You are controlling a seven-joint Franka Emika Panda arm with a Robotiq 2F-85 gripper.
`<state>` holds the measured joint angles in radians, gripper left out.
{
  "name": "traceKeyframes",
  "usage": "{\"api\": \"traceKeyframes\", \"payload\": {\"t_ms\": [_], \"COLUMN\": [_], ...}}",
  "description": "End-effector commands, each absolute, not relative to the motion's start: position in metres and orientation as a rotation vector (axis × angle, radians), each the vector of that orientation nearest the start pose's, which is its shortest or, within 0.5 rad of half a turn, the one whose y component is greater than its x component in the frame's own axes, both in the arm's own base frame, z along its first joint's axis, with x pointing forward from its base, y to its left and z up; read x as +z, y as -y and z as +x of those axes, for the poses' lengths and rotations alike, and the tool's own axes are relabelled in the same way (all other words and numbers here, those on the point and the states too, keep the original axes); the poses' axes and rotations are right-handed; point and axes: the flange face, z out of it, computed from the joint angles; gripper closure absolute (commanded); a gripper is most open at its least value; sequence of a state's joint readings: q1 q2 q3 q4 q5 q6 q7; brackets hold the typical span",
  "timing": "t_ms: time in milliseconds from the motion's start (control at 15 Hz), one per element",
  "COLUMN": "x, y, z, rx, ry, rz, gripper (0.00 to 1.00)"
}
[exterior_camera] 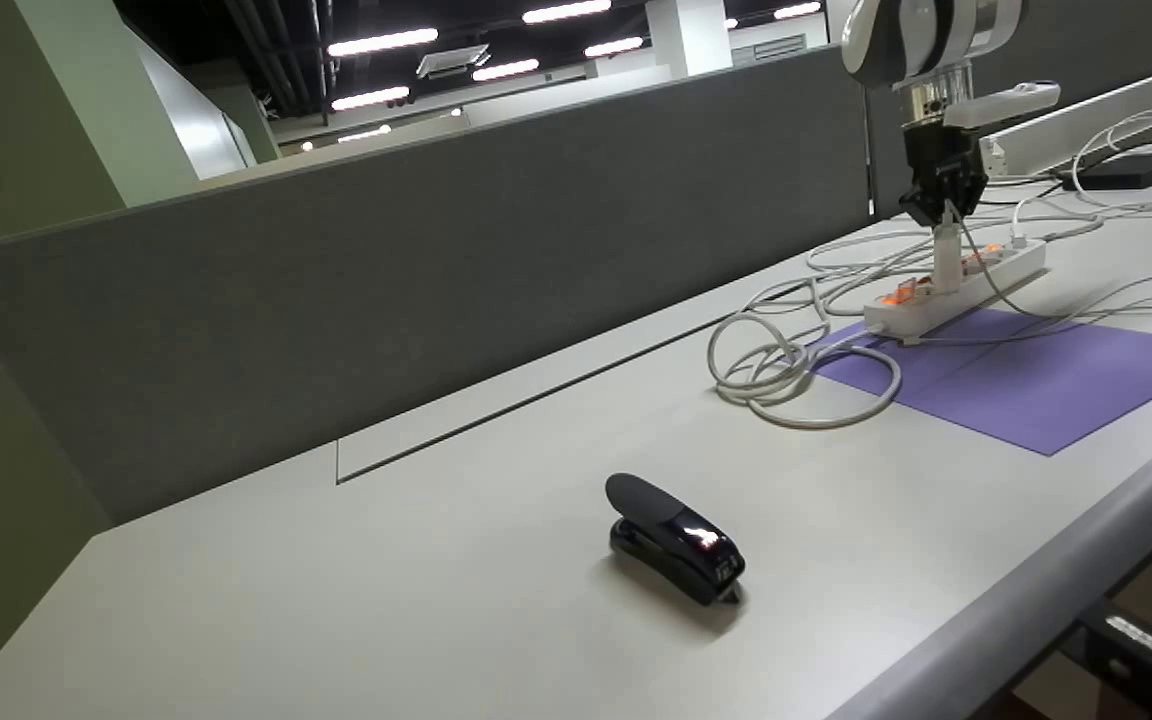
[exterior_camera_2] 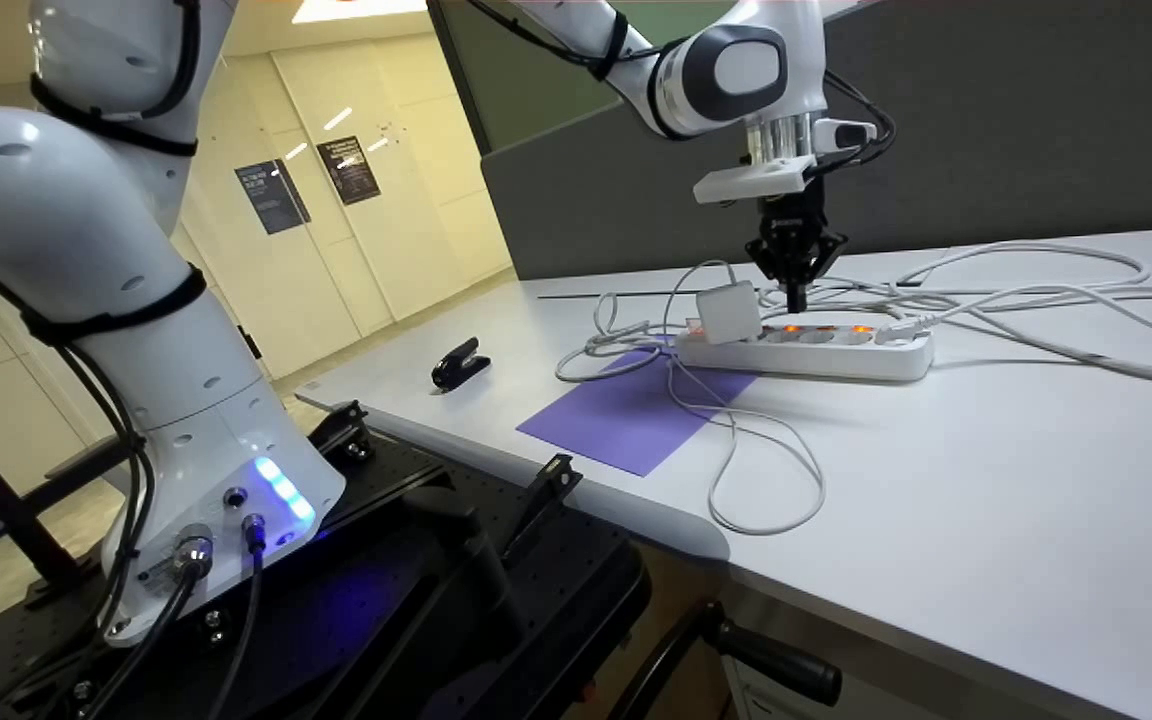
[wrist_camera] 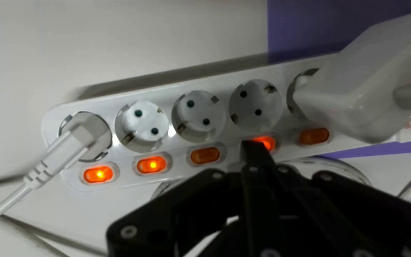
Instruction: Turn off the fourth right switch on the adapter
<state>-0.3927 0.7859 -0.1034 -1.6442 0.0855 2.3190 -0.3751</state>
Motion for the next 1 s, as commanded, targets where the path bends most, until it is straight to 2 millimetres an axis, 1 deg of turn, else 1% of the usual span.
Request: {"api": "traceKeyframes", "payload": {"t_ms": [0,267,533,800,933], "x": [0.135,0.119,0.118,0.112,0.105], "y": [0.312,0.303,0.302,0.299,0.295], "z": [0.604,0.606,0.607,0.611,0.615], "rx": [0.192,0.23,0.246,0.247,0.23], "ry": [-0.238,-0.209,-0.207,-0.245,-0.294], "rz": [-3.088,-3.079,-3.082,-3.105,-3.113], "gripper": [1.0,1.0,1.0,1.0,1.0]}}
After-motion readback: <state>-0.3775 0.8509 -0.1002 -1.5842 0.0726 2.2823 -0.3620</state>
